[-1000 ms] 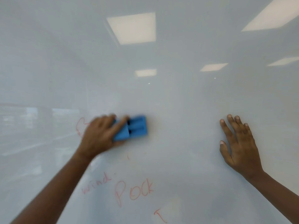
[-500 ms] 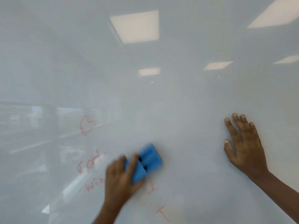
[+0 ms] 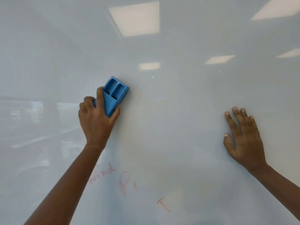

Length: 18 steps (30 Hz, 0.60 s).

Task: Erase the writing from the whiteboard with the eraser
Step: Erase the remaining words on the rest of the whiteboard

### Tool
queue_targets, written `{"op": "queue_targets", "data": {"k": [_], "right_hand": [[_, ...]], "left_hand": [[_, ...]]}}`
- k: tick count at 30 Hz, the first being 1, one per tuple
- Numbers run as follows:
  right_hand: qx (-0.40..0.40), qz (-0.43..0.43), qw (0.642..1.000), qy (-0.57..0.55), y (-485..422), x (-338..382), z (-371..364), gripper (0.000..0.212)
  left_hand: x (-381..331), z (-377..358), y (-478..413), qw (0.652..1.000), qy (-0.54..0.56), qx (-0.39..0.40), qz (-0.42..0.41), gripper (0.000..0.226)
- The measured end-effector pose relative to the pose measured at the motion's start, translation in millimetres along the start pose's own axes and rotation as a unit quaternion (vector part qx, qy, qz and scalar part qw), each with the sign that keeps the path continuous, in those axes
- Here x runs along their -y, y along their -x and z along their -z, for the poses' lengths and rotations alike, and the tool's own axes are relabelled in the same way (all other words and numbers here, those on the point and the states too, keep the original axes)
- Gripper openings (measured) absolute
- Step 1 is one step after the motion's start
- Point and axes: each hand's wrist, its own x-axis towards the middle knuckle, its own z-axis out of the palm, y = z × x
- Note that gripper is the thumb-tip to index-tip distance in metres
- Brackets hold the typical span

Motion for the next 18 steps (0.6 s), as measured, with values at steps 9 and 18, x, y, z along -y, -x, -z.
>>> {"op": "queue_targets", "data": {"k": [9, 18], "right_hand": [[-0.001, -0.003, 1.000, -0.003, 0.8, 0.1, -0.9, 0.050], [0.001, -0.001, 1.000, -0.003, 0.9, -0.1, -0.6, 0.050]], "left_hand": [[-26.0, -23.2, 248.3, 0.923, 0.010, 0.137, -0.360, 0.044], [-8.3, -16.0, 138.8, 0.922, 0.037, 0.038, -0.384, 0.044]]}}
